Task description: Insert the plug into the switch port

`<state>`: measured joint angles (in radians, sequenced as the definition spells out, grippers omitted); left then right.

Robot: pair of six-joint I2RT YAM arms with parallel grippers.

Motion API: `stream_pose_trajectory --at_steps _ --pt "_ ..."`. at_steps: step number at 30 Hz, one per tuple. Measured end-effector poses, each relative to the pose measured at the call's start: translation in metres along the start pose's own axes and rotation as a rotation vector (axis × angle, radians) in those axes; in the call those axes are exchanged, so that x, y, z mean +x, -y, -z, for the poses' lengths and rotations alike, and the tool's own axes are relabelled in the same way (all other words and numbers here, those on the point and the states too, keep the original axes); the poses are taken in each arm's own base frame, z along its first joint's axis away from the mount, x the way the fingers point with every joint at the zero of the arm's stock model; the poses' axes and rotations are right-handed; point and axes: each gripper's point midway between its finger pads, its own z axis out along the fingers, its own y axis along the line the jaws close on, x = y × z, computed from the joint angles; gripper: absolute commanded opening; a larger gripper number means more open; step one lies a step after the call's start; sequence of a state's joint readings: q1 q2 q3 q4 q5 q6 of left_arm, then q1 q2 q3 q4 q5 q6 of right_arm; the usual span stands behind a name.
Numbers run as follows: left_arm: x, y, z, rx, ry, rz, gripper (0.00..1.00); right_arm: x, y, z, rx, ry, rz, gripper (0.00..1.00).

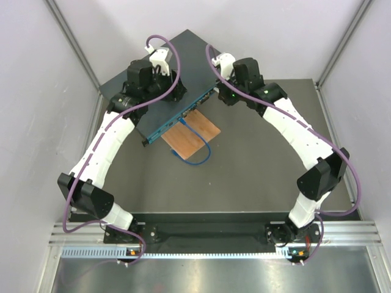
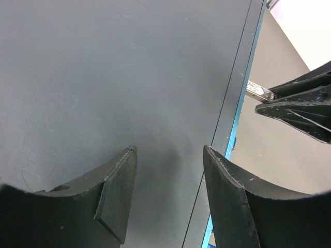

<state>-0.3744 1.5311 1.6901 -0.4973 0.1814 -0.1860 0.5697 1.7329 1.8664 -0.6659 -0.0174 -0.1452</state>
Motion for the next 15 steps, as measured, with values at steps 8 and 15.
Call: stream_pose_trajectory --at_steps 8,15 --pt "0.0002 0.0005 0.0001 0.004 -0.001 0.003 0.59 -0.0051 -0.0011 -0.0062 -0.002 0.023 0.004 0.00" --pt "0.0004 0.0006 -0.0002 0.004 -0.002 0.004 0.59 -0.0076 -0.0020 -0.0088 -0.002 0.037 0.015 0.00"
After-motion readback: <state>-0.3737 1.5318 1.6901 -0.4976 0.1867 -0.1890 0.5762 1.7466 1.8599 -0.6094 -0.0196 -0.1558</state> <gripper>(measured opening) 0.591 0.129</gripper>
